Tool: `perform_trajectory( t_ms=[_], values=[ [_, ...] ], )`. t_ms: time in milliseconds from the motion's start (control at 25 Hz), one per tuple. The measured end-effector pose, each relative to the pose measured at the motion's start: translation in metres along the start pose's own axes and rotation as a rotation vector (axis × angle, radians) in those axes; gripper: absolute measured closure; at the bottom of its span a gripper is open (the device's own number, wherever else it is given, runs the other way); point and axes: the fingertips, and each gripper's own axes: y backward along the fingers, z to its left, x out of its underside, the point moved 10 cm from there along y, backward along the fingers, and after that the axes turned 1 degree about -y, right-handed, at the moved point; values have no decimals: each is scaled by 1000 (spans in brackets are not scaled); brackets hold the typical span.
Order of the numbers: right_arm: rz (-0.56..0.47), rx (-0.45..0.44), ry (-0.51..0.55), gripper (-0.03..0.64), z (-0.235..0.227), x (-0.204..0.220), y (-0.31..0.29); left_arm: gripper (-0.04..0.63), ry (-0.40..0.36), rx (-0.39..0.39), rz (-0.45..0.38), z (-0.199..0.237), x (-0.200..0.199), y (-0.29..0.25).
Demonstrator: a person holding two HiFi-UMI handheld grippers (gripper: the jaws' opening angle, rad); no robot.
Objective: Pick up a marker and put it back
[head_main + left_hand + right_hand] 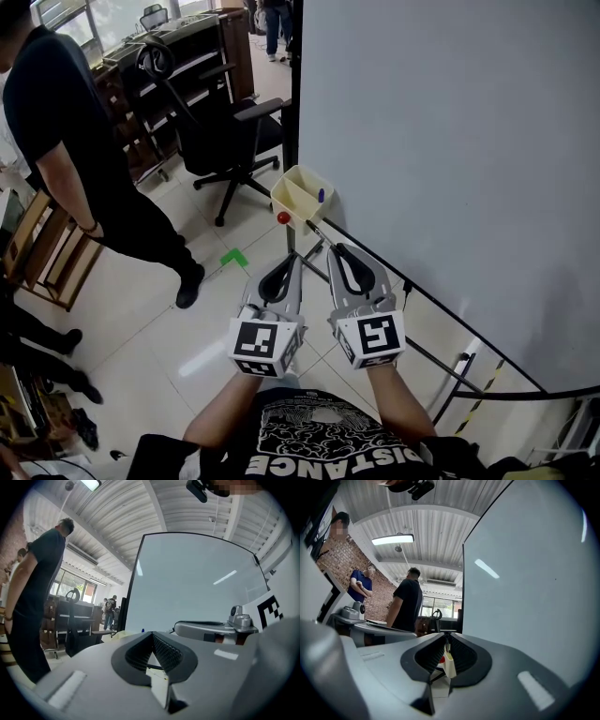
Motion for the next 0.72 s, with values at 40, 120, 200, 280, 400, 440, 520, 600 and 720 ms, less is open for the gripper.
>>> perform_trajectory(
  t_ms=[40,120,200,280,400,440,520,600,720],
  values=[
    [3,0,1,583,-1,1,-4,589,0,2,0,2,0,-3],
    [12,3,0,583,-2,4,-11,589,0,7,1,6,1,-8],
    [22,6,-3,583,-4,7,-17,589,0,11,4,10,2,-13],
    [31,8,-4,583,-5,10,-25,589,1,13,7,15,2,-18],
    [44,9,3,583,-7,14,-37,589,1,12,11,24,3,-25],
    [50,9,6,583,-7,16,-42,589,1,12,12,27,3,-27],
    [64,9,8,583,-8,20,-50,589,2,13,13,32,3,-31],
    [78,12,8,583,-9,23,-57,589,4,16,14,36,2,-35],
    [98,16,8,583,-10,29,-67,589,6,23,18,41,3,-40]
  ],
)
